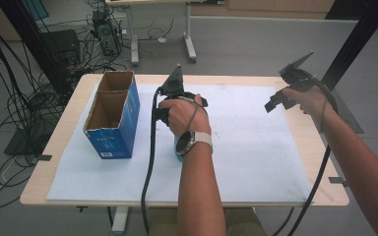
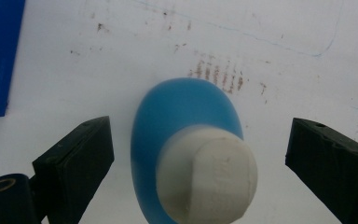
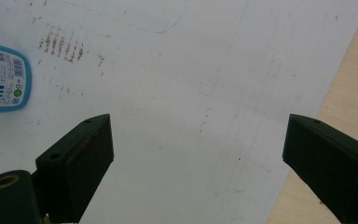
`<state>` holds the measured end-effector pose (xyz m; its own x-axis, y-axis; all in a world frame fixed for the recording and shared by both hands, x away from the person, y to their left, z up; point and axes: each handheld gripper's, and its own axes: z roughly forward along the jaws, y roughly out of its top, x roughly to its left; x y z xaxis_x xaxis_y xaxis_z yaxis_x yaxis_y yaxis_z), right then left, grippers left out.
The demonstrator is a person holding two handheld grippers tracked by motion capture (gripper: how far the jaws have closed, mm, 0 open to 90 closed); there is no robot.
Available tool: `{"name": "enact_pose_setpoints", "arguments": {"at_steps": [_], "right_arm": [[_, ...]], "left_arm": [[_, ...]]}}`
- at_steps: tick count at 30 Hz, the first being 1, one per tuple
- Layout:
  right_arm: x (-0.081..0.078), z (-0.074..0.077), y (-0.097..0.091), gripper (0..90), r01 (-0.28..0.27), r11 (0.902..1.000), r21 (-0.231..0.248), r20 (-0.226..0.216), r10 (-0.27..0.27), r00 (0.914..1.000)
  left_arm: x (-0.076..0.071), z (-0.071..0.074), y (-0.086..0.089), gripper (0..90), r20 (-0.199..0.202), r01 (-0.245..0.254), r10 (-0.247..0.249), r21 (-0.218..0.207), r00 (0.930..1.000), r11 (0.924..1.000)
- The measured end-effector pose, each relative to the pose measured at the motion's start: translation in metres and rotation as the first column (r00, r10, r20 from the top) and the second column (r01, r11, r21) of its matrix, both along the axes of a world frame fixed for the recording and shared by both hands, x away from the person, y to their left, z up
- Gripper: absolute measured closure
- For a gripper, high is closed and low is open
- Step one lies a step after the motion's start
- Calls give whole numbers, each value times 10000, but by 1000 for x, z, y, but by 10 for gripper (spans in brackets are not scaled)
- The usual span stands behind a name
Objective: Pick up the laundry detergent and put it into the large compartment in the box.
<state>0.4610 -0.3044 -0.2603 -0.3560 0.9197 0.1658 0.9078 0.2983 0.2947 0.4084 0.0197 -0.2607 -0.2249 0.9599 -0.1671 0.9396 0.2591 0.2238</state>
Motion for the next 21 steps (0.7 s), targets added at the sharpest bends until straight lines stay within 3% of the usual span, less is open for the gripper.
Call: {"name": "enact_pose_setpoints", "arguments": {"at_steps": [21], "right_arm": [[0,0,2,86,-40,10000,-31,-12,40,10000]], "left_arm": [[0,1,1,83,51,-3,2,38,10000,10000]]}}
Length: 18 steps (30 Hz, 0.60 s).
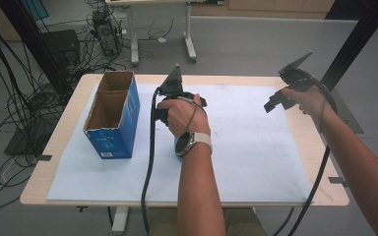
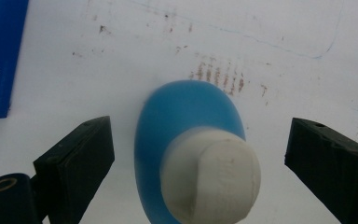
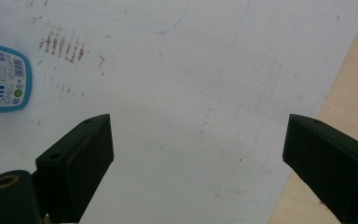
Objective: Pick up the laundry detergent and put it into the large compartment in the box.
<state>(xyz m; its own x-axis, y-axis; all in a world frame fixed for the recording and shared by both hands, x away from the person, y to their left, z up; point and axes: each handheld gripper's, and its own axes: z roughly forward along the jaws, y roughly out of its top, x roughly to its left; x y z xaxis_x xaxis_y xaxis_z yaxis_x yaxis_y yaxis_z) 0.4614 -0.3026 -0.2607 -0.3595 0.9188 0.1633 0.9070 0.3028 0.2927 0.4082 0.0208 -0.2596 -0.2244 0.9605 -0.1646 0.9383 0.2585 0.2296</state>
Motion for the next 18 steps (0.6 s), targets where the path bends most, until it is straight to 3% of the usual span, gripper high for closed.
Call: {"name": "enact_pose_setpoints", "arguments": {"at_steps": [18], "right_arm": [[0,1,-1,86,46,10000,0,39,-46,10000]], "left_arm": [[0,1,0,83,-14,-56,56,4,10000,10000]]}}
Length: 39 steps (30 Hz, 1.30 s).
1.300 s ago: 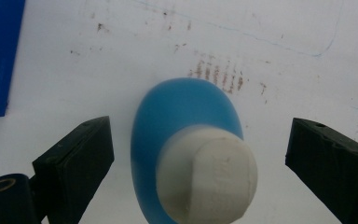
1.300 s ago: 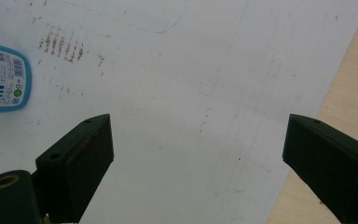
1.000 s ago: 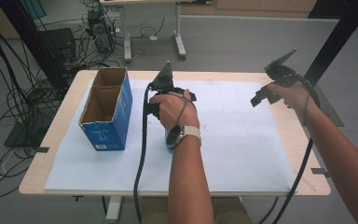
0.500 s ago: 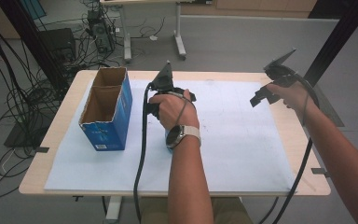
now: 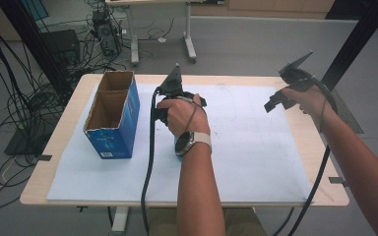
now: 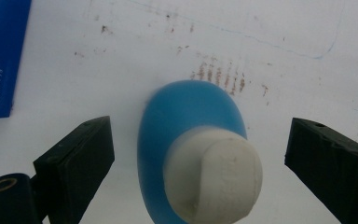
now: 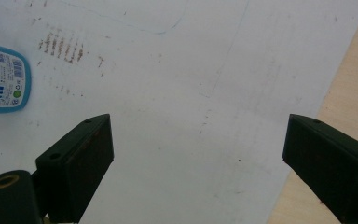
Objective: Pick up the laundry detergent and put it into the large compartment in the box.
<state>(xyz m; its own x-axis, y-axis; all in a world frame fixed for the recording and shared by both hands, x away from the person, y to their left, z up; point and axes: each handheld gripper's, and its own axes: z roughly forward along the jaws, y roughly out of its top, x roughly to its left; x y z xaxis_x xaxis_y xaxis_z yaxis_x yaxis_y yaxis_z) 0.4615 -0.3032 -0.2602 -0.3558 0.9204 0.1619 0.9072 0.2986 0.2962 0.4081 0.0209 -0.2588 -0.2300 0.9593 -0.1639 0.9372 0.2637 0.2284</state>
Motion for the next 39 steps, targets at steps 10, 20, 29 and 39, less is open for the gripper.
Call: {"name": "enact_pose_setpoints", "arguments": {"at_steps": [10,20,29,39], "right_arm": [[0,0,-1,86,-9,10000,24,-3,9,10000],[-1,0,-2,86,17,10000,35,-3,-17,10000],[0,-4,-5,87,36,10000,44,-67,-35,10000],[0,-7,-5,87,25,10000,93,-100,-24,9999]], "left_arm": [[1,-1,-2,88,-86,76,-75,28,9999,10000],[2,-4,-2,88,-189,64,-63,36,9998,10000],[4,-13,-3,57,-377,130,-131,-22,9992,9999],[5,-20,0,78,-616,107,-105,27,9980,9999]]}}
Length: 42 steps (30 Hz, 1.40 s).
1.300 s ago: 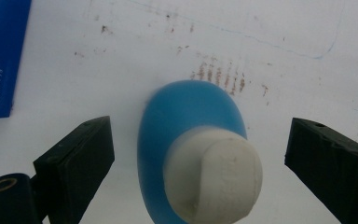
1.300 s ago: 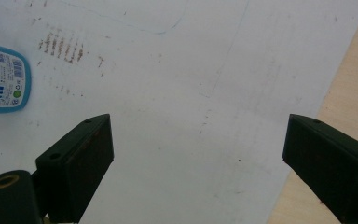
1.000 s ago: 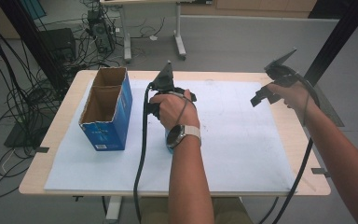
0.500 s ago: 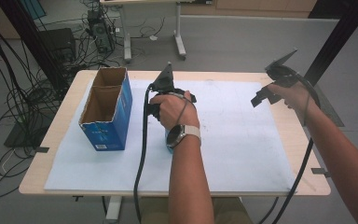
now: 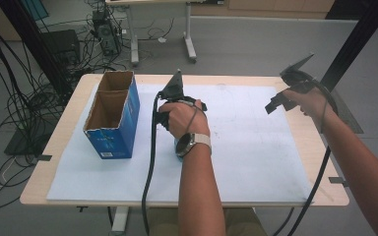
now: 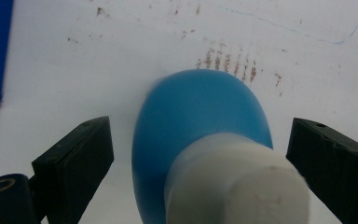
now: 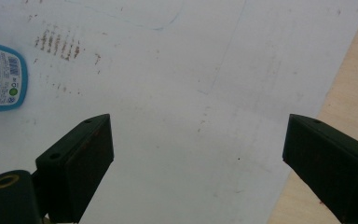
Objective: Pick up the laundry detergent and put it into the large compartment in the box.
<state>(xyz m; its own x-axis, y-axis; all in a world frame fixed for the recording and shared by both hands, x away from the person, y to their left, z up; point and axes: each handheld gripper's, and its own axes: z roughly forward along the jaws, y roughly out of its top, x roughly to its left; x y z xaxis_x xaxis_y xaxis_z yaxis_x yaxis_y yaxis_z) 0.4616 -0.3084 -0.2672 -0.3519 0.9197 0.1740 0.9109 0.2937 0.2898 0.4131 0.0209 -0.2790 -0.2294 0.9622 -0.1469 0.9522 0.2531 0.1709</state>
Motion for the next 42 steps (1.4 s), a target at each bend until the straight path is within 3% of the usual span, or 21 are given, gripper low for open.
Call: {"name": "enact_pose_setpoints", "arguments": {"at_steps": [26,39,42], "right_arm": [[2,-3,-1,86,5,10000,-8,-64,-5,10000],[3,-4,-2,88,-21,10000,18,-19,21,10000],[3,-3,-1,88,-16,10000,-4,-58,16,10000]], "left_arm": [[5,-10,-1,154,-136,96,-95,113,9999,9999],[6,-10,-2,313,-236,215,-210,214,9995,9995],[8,-10,-4,347,-360,287,-272,402,9990,9988]]}}
